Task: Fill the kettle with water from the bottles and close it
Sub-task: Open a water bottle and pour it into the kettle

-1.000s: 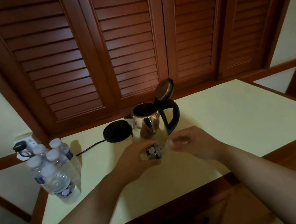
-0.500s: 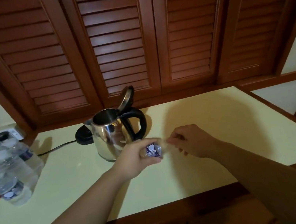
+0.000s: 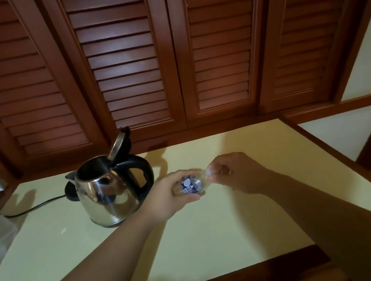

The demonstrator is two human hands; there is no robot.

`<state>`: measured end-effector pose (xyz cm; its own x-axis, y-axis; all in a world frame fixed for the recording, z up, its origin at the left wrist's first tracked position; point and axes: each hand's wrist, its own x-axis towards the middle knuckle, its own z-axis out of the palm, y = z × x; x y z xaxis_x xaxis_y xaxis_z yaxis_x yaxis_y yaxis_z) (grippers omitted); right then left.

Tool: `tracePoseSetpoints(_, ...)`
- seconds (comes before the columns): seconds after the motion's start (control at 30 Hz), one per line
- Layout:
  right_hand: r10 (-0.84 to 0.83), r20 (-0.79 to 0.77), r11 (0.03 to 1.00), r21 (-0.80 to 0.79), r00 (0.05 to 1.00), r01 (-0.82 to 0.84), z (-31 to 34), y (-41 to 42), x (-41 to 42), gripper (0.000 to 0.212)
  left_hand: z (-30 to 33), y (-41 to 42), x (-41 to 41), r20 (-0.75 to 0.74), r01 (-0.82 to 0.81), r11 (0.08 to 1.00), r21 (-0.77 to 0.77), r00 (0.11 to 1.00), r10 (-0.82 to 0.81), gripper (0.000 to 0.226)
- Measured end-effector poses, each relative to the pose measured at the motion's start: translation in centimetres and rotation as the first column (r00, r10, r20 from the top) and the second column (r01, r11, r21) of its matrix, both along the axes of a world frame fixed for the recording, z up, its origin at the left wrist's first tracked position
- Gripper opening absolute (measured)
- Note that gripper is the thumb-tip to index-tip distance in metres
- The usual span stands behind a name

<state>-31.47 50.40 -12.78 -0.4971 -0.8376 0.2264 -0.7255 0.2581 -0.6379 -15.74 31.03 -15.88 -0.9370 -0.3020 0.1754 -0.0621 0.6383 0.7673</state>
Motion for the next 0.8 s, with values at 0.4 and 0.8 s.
tracePoseSetpoints(0.4,-0.291,-0.032,0.937,0.19,0.956,0.292,-3.2,0.5,-5.6,0.076,-1.6,0.2,-5.9,-0.079,-0.111,0.956,0.27,0.987,0.137,0.05)
tracePoseSetpoints(0.8,-0.223,-0.271,0.804,0.492,0.937,0.333,-9.3,1.3,-6.6,0.095,-1.8,0.2,-12.8,-0.055,-0.269,0.913,0.306,0.953,0.299,0.044)
